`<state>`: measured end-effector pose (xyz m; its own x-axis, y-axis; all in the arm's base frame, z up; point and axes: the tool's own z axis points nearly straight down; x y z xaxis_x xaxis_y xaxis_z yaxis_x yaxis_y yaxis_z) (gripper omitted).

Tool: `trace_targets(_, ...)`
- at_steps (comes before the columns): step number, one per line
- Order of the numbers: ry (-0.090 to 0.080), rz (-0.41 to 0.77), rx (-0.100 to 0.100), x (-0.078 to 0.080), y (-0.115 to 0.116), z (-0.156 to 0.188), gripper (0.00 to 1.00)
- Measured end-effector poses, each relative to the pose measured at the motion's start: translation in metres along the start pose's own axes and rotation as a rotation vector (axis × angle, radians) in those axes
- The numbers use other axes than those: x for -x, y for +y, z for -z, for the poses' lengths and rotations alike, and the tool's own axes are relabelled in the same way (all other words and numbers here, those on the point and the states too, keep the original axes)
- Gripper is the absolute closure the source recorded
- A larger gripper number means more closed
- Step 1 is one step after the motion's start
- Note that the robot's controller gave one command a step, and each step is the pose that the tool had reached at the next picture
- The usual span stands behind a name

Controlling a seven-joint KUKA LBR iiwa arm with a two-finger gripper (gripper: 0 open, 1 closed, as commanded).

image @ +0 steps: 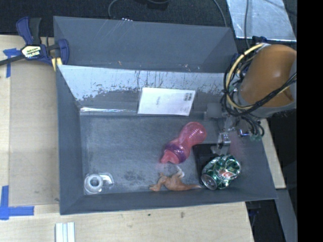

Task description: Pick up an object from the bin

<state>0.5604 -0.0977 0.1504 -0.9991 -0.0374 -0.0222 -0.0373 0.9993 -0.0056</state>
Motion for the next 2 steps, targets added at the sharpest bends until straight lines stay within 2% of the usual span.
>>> trace_targets(1,0.016,-0.081,0.003,0.007,0.032,-0.063,0.00)
trace_targets(2,-0.012,0.105,-0.001,0.023,0.055,-0.075,1.00)
